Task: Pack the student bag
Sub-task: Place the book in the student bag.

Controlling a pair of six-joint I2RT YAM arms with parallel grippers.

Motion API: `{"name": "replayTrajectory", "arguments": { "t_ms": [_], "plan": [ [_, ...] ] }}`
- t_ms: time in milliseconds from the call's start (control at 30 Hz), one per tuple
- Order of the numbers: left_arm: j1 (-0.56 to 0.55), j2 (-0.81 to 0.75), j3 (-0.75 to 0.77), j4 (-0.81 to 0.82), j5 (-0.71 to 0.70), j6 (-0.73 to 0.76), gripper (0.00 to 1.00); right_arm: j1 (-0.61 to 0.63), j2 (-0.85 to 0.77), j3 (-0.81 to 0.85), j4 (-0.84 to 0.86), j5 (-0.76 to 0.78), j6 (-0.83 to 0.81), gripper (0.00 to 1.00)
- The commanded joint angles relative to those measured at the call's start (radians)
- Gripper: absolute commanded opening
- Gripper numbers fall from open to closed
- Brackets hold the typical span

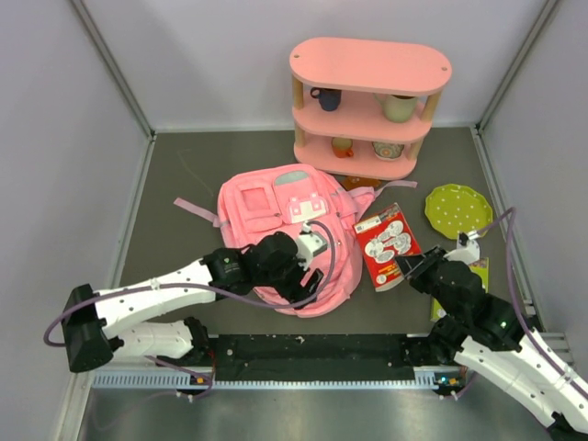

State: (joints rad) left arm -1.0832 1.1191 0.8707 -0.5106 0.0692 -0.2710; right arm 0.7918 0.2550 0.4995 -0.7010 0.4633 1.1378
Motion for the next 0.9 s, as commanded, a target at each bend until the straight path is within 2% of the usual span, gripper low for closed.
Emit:
{"name": "replayTrajectory", "arguments": {
  "t_ms": [0, 300, 400, 767, 867],
  "plan": [
    [-0.027, 0.057, 0.051, -0.090, 0.030, 0.096, 0.74, 0.009, -0.026, 0.048, 0.038, 0.031, 0.017, 0.00],
    [-0.049, 0.123, 0.044, -0.085, 0.077, 0.089, 0.63, 0.007, -0.025, 0.024, 0.037, 0.008, 0.059, 0.00],
    [-0.050, 0.137, 0.031, -0.059, 0.061, 0.085, 0.56, 0.007, -0.025, 0.020, 0.037, 0.005, 0.060, 0.00],
    [-0.050, 0.189, 0.039, -0.020, 0.003, 0.090, 0.41, 0.009, -0.026, 0.010, 0.037, -0.006, 0.069, 0.00],
    [-0.050, 0.185, 0.039, -0.011, -0.023, 0.087, 0.34, 0.009, -0.026, 0.005, 0.035, -0.011, 0.074, 0.00]
  ]
}}
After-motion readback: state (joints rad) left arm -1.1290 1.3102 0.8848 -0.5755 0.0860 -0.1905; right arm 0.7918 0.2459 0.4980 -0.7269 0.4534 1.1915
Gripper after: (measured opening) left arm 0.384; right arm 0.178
